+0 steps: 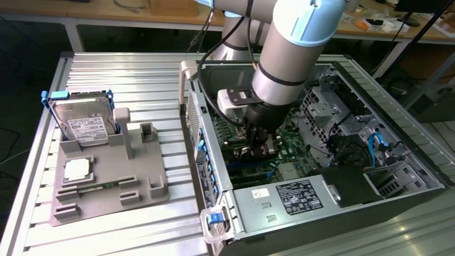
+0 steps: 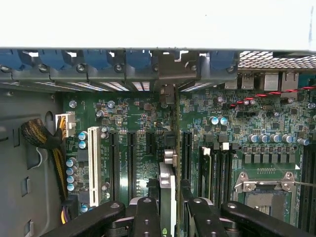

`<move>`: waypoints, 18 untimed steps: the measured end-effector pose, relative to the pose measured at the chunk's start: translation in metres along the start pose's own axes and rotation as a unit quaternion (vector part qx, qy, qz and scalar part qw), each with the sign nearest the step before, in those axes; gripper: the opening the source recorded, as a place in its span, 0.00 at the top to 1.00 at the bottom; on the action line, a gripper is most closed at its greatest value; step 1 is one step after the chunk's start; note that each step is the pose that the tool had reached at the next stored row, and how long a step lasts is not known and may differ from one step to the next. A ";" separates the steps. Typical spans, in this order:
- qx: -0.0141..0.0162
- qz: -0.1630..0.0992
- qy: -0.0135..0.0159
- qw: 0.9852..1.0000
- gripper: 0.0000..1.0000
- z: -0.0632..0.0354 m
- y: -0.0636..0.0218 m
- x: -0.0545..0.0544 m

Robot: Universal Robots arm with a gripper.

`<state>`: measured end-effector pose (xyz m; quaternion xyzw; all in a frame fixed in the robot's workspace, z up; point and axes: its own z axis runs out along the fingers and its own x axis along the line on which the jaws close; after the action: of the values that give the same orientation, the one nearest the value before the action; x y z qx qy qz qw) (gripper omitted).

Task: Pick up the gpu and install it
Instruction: 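Insert the gpu into the slot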

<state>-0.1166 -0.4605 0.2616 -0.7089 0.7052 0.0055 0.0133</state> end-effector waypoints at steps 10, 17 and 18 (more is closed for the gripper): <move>0.000 0.000 0.000 1.000 0.73 0.0009 0.0000 0.000; 0.000 0.000 0.000 1.000 0.73 0.0009 0.0000 0.000; 0.000 0.000 0.000 1.000 0.73 0.0009 0.0000 0.000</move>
<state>-0.1166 -0.4605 0.2607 -0.7089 0.7052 0.0055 0.0131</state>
